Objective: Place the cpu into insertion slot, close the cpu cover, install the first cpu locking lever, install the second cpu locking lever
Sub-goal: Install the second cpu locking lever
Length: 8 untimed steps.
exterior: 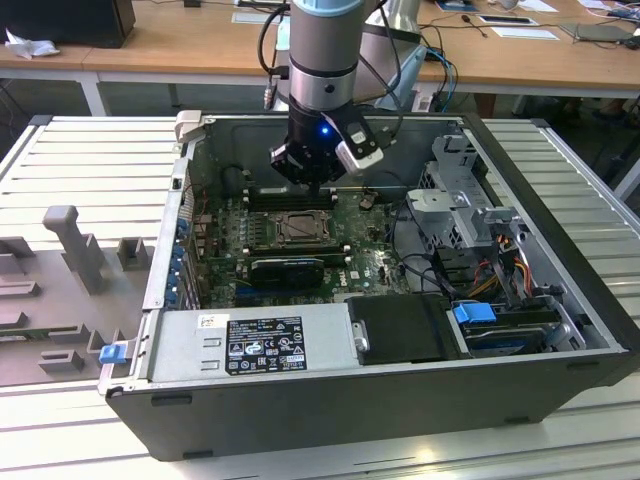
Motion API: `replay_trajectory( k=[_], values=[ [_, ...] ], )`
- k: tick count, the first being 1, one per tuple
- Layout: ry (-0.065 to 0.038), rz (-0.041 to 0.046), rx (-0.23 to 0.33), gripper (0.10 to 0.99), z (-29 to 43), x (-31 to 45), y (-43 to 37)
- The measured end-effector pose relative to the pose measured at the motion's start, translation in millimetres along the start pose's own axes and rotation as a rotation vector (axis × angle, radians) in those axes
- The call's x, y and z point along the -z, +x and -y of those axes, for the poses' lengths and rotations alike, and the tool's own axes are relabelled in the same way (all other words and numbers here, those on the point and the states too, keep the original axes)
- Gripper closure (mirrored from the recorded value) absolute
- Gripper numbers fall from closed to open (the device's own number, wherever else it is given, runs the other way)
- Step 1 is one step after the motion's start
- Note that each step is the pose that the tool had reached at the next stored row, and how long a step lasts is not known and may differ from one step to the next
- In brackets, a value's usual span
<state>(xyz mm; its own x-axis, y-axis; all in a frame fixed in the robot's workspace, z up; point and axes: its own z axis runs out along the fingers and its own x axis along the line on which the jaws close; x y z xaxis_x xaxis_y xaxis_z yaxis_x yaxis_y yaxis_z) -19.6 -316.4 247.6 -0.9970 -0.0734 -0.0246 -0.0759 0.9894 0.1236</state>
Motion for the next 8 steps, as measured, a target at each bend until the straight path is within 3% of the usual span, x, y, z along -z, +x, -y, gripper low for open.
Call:
replay_trajectory(
  k=[3, 8],
  values=[
    [0.000, -0.0001, 0.000, 0.980, -1.2, 9.5, -0.2],
    [0.000, 0.0000, 0.000, 0.980, -0.2, 9.7, -0.2]
  ],
)
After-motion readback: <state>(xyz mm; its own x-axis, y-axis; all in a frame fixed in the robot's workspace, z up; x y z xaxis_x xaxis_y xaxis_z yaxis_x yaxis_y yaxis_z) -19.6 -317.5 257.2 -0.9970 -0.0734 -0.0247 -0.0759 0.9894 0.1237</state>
